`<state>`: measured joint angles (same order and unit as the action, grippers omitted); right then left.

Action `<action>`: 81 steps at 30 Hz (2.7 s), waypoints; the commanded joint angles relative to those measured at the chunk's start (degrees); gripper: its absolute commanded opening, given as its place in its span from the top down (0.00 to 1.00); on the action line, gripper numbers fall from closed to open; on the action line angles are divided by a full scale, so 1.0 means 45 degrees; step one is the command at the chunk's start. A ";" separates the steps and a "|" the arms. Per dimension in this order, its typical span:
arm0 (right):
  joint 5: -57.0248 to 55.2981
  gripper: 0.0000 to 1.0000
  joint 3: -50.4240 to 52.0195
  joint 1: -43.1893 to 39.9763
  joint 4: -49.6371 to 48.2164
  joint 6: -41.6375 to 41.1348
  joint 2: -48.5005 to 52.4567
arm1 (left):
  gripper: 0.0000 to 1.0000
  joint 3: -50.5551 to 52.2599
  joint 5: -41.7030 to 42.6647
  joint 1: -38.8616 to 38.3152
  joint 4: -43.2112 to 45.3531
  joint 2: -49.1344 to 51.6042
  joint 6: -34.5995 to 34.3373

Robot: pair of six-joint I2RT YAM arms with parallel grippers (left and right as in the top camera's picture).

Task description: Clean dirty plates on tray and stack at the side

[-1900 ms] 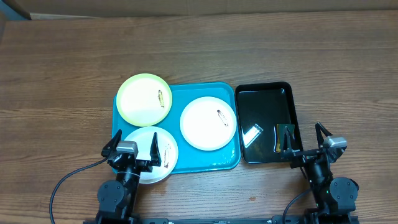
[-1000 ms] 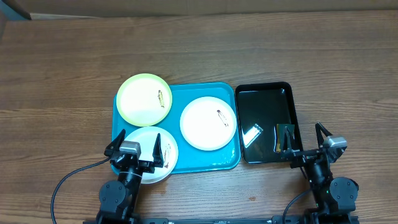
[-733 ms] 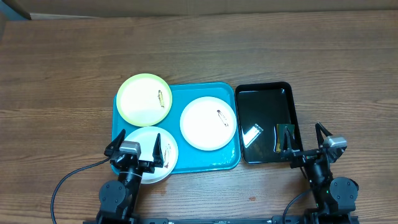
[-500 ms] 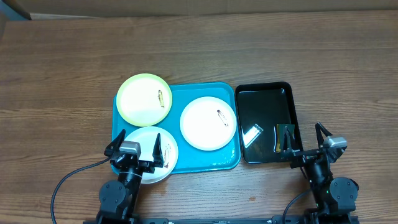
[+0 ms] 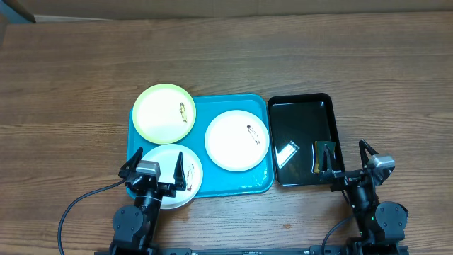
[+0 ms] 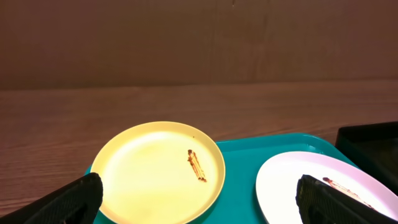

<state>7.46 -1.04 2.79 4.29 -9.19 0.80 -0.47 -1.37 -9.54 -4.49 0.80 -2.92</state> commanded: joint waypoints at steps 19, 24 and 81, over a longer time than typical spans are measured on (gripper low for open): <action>0.2263 0.00 -0.0282 0.0083 -0.0340 -0.0733 -0.0136 | 0.00 0.0044 -0.0024 -0.0053 0.0024 -0.0097 0.0180; 0.2263 0.00 -0.2059 0.0083 0.0918 -0.2268 0.0369 | 0.00 0.0044 -0.0019 -0.0053 0.0024 -0.0097 0.0180; -0.2084 0.16 -1.2881 0.1229 1.1555 -0.4303 2.0842 | 0.00 0.0044 -0.0024 -0.0053 0.0024 -0.0097 0.0180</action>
<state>2.92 -61.21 8.01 58.57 -27.07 94.52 -0.47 -1.34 -9.58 -4.49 0.75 -2.92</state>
